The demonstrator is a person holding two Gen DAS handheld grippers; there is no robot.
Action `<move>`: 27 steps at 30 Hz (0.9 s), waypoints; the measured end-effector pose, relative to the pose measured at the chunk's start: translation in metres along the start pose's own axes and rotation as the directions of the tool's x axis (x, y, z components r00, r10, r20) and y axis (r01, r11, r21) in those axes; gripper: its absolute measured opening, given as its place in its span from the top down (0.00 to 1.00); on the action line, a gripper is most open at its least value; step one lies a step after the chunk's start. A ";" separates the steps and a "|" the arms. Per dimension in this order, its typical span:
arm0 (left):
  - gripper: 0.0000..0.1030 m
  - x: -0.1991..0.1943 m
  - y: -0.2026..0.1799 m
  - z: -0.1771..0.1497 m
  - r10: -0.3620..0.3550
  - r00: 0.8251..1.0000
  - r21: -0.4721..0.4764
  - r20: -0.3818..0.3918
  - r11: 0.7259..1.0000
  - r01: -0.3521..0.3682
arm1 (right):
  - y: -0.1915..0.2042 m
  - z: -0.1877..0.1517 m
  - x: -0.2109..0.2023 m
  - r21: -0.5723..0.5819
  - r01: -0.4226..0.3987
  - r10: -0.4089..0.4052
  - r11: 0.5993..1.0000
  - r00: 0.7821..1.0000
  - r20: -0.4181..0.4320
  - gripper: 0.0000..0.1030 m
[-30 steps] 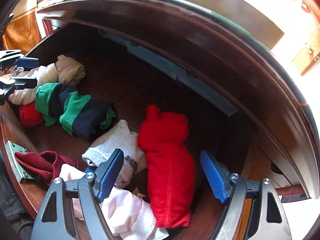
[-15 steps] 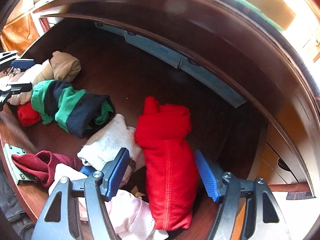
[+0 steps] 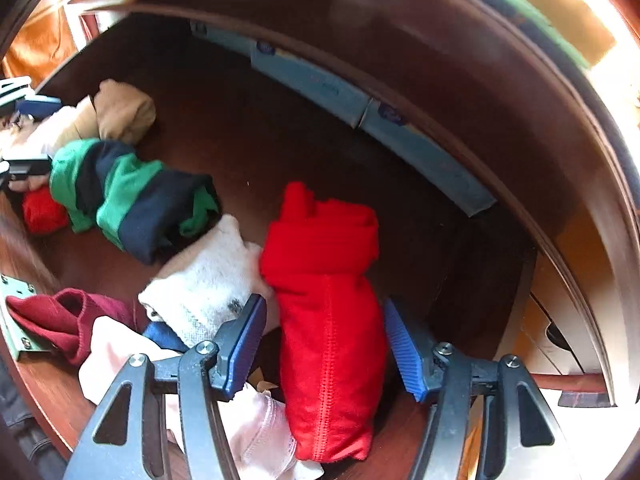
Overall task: Take underwear out of drawer
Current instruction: 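Grasp the bright red garment with the right tool while the left tool grasps the white dotted garment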
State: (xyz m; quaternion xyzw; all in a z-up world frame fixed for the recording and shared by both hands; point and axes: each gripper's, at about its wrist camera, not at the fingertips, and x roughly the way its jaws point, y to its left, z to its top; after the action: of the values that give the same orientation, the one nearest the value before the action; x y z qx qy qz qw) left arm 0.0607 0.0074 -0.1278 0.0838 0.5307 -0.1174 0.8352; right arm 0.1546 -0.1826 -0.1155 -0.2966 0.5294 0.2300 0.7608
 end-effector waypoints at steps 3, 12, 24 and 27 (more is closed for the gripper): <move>0.30 0.002 0.000 0.001 -0.001 1.000 0.005 -0.010 1.000 0.001 | 0.000 0.000 0.013 -0.010 0.004 -0.005 1.000 0.999 -0.049 0.39; 0.28 0.013 -0.007 0.007 0.034 0.998 0.077 -0.059 0.997 -0.029 | -0.002 0.010 0.031 0.000 -0.028 0.028 1.000 0.997 -0.066 0.40; 0.38 0.034 -0.014 0.020 0.016 0.990 0.188 -0.144 0.982 0.012 | 0.000 -0.004 0.003 -0.037 -0.010 0.007 0.999 0.998 -0.065 0.52; 0.50 0.036 -0.015 0.017 0.063 0.989 0.224 -0.131 0.974 -0.032 | 0.000 -0.003 0.002 -0.032 0.001 -0.003 0.999 0.998 -0.069 0.54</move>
State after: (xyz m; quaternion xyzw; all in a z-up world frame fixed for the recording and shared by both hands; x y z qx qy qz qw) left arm 0.0858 -0.0150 -0.1531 0.1968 0.5682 -0.1497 0.7848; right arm 0.1529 -0.1845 -0.1183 -0.3171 0.5513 0.2276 0.7374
